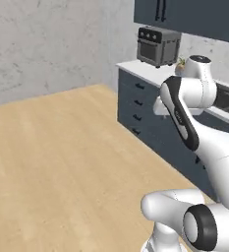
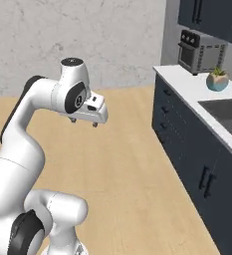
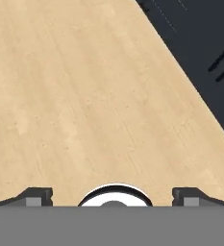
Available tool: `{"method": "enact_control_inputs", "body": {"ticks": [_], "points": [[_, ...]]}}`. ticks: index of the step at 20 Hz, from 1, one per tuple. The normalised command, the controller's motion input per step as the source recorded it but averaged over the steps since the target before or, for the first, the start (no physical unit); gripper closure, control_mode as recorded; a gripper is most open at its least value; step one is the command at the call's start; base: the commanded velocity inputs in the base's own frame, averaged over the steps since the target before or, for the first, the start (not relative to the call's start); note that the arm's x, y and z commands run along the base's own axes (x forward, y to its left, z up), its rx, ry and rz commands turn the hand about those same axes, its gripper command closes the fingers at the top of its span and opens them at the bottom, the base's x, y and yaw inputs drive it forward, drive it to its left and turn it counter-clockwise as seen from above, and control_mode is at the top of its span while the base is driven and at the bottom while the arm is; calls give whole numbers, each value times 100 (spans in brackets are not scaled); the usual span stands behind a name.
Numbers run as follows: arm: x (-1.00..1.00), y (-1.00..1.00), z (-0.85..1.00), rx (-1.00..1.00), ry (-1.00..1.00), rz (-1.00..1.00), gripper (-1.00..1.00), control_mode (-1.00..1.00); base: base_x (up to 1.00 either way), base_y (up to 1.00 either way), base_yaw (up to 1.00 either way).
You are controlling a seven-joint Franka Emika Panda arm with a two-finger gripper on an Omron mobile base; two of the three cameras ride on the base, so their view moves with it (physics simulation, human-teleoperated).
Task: Navigate to the fridge.
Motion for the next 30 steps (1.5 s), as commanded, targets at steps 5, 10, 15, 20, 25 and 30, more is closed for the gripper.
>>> {"method": "enact_control_inputs", "body": {"ticks": [5,10,15,20,25,30], "points": [[0,0,0,0,0,0,-100,100,3,-10,93],[0,0,0,0,0,0,-100,100,13,-14,89],[0,0,0,0,0,0,-100,100,18,-12,88],[0,0,0,0,0,0,-100,100,37,-12,86],[0,0,0,0,0,0,-100,100,60,-8,82],[0,0,0,0,0,0,-100,100,85,-8,75]]}}
